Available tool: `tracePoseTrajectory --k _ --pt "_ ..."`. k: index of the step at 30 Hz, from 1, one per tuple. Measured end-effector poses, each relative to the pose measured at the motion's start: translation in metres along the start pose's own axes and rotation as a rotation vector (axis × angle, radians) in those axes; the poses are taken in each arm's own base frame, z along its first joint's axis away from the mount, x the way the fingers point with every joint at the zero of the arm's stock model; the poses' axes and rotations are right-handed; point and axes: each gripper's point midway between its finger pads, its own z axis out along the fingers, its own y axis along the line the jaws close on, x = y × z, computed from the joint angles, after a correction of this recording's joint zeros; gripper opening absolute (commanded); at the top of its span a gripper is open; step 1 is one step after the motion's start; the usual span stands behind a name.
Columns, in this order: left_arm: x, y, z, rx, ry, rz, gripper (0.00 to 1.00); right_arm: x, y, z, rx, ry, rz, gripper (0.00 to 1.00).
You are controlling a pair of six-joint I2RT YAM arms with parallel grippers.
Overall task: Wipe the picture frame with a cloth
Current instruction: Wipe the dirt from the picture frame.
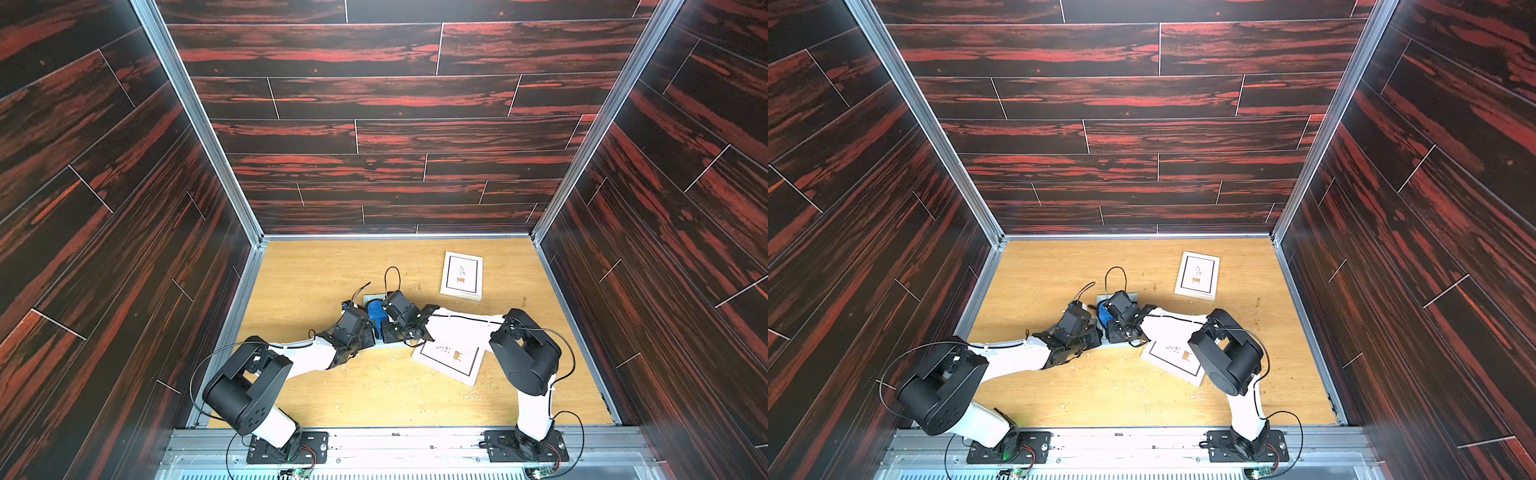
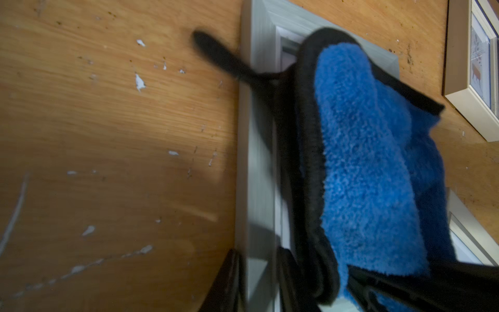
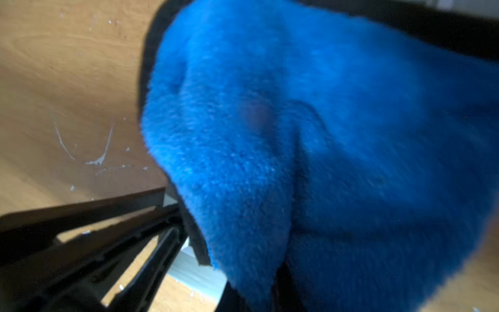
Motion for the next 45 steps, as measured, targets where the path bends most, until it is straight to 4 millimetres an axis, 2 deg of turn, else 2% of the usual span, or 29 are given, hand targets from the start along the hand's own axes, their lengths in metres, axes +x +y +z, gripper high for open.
tracePoseTrajectory --k 3,6,10,13,15,18,21,24,26,29,31,34,38,40,42,45 --pt "0.0 0.0 0.0 0.0 -0.001 -0.006 0.22 -0.007 0.002 0.002 -0.001 -0.001 0.009 0.0" --pt "0.0 0.002 -0.001 -0.005 -0.005 -0.011 0.22 -0.005 0.002 0.003 0.016 0.006 0.006 0.0" --pt "0.001 0.003 -0.003 -0.007 -0.007 -0.01 0.22 -0.002 -0.012 0.002 0.047 0.002 0.021 0.0" --pt "0.001 0.003 -0.003 -0.006 -0.007 -0.01 0.22 -0.007 -0.027 -0.007 0.054 -0.02 0.049 0.0" --pt "0.001 0.003 -0.003 -0.007 -0.007 -0.01 0.22 -0.009 -0.027 -0.012 0.05 -0.029 0.051 0.0" --pt "0.001 0.003 -0.003 -0.008 -0.007 -0.011 0.22 -0.005 -0.015 -0.011 0.041 -0.016 0.035 0.0" --pt "0.001 0.005 -0.004 -0.013 -0.007 -0.011 0.22 0.001 0.012 -0.008 0.012 0.0 -0.003 0.0" --pt "0.001 0.005 -0.004 -0.015 -0.007 -0.015 0.22 0.007 0.021 -0.009 0.001 0.009 -0.022 0.0" --pt "0.001 0.005 -0.004 -0.017 -0.008 -0.015 0.22 0.009 0.008 -0.008 0.017 0.013 -0.006 0.0" --pt "0.001 0.005 -0.004 -0.017 -0.007 -0.017 0.22 0.005 -0.023 -0.013 0.049 0.004 0.045 0.0" --pt "0.001 0.005 -0.005 -0.017 -0.007 -0.017 0.22 -0.001 -0.03 -0.017 0.047 -0.008 0.065 0.0" --pt "0.001 0.006 -0.005 -0.019 -0.006 -0.017 0.22 0.003 -0.018 -0.017 0.035 -0.004 0.043 0.0" --pt "0.002 0.007 -0.006 -0.03 -0.001 -0.017 0.23 0.009 0.018 -0.01 -0.003 0.007 -0.016 0.0" --pt "0.002 0.008 -0.008 -0.035 0.001 -0.016 0.25 0.012 0.021 -0.011 -0.003 0.009 -0.027 0.0" --pt "0.003 0.009 -0.009 -0.039 0.005 -0.016 0.26 0.012 0.012 -0.014 0.005 0.0 -0.023 0.0" --pt "0.004 0.011 -0.011 -0.044 0.014 -0.017 0.29 0.01 -0.017 -0.026 0.026 -0.017 -0.004 0.0"
